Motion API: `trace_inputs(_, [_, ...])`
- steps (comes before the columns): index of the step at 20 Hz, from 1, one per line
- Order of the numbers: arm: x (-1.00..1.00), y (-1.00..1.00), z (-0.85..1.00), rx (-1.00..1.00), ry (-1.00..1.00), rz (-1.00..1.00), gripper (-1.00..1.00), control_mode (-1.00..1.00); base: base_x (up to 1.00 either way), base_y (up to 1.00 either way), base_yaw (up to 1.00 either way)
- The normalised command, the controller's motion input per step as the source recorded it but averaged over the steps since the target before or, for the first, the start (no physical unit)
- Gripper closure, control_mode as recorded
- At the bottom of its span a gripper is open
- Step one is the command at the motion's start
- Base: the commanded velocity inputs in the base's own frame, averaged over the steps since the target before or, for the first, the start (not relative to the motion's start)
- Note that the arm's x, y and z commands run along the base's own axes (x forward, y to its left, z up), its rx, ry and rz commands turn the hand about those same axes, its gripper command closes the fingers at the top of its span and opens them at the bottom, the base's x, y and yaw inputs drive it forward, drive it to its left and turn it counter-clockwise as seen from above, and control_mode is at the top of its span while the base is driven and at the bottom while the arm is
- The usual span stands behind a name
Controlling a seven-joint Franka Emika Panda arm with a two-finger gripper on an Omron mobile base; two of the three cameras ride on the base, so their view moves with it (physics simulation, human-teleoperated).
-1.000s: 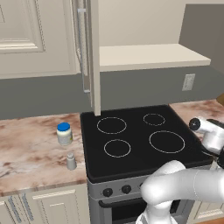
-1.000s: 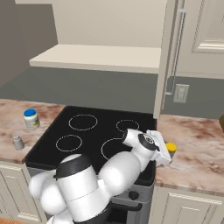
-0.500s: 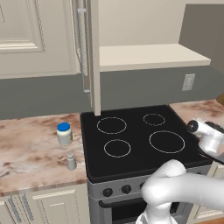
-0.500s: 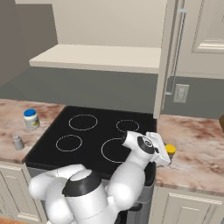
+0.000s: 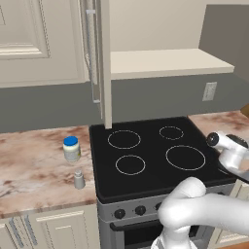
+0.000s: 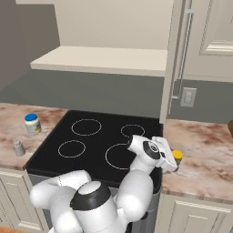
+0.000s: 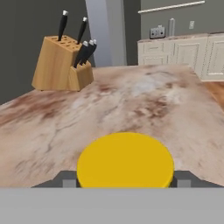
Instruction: Collect the turmeric, mayonnaise, and shaker from the cabinet and place them next to the stove.
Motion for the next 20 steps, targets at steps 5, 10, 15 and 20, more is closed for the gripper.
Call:
trace_inputs(5, [-0.01, -0.03, -0.26, 0.0, 0.0, 0.0, -1.0, -1.0, 0.0, 0.0, 0.0])
trace_inputs(10, [-0.08, 0.0, -0.09, 0.0, -0.03, 0.0, -1.0, -1.0, 0.0, 0.0, 0.0])
trace_inputs(15, [-0.28, 0.0, 0.0, 0.0, -0.01, 0.0, -1.0, -1.0, 0.0, 0.0, 0.0])
trace_inputs(20, [-0.4, 0.06, 0.0, 0.0, -0.01, 0.0, -1.0, -1.0, 0.0, 0.0, 0.0])
